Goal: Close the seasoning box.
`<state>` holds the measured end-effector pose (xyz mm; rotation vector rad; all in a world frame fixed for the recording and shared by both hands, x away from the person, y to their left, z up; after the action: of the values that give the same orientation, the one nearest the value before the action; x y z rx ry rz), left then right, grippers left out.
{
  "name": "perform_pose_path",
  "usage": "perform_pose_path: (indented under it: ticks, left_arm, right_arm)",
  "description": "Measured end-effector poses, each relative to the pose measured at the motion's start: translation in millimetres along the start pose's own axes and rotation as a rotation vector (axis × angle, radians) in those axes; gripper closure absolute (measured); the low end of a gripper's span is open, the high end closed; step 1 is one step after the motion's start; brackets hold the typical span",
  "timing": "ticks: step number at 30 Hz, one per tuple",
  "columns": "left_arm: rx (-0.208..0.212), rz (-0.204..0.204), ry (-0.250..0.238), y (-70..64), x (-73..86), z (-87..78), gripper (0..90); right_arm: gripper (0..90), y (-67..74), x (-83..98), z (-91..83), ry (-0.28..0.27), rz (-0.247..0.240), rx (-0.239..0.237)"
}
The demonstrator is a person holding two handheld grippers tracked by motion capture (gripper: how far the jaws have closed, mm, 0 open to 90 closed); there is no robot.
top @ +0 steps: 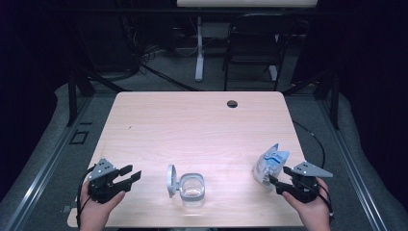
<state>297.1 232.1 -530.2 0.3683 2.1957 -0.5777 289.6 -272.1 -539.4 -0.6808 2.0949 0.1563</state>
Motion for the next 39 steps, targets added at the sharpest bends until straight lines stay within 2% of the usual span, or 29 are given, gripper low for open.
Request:
perform_pose_path:
  ticks: [4, 14, 23, 31, 39]
  left_arm:
    - [-0.001, 0.000, 0.000, 0.3, 0.0, 0.0, 55.3]
    - [-0.004, -0.003, 0.004, 2.6, 0.7, 0.9, 55.4]
    - [-0.007, -0.004, 0.005, 3.5, 0.9, 1.2, 55.3]
    - [-0.009, -0.005, 0.011, 4.7, 1.6, 1.8, 55.3]
    - [-0.010, -0.009, 0.010, 6.1, 2.3, 2.9, 55.4]
  right_arm:
    - [35.8, 0.8, 1.0, 6.6, -0.007, 0.008, -0.010]
    - [33.6, 2.0, 3.5, 19.7, 0.020, -0.005, -0.022]
    - [32.2, 4.8, 5.7, 30.4, 0.012, -0.004, -0.037]
    - [32.2, 4.7, 8.4, 36.9, 0.007, -0.004, -0.026]
    - [32.2, 5.3, 12.2, 43.5, 0.018, -0.004, -0.035]
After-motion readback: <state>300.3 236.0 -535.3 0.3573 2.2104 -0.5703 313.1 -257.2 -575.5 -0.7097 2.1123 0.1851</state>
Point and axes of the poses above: each handheld gripper's, and its own axes: z roughly forward along the jaws, x roughly out of its underside, y roughly to its left, the point moved 5 cm from there along z, roughly forward along the jaws, and after that the axes turned 12 degrees about -z, right-handed, at the moved point
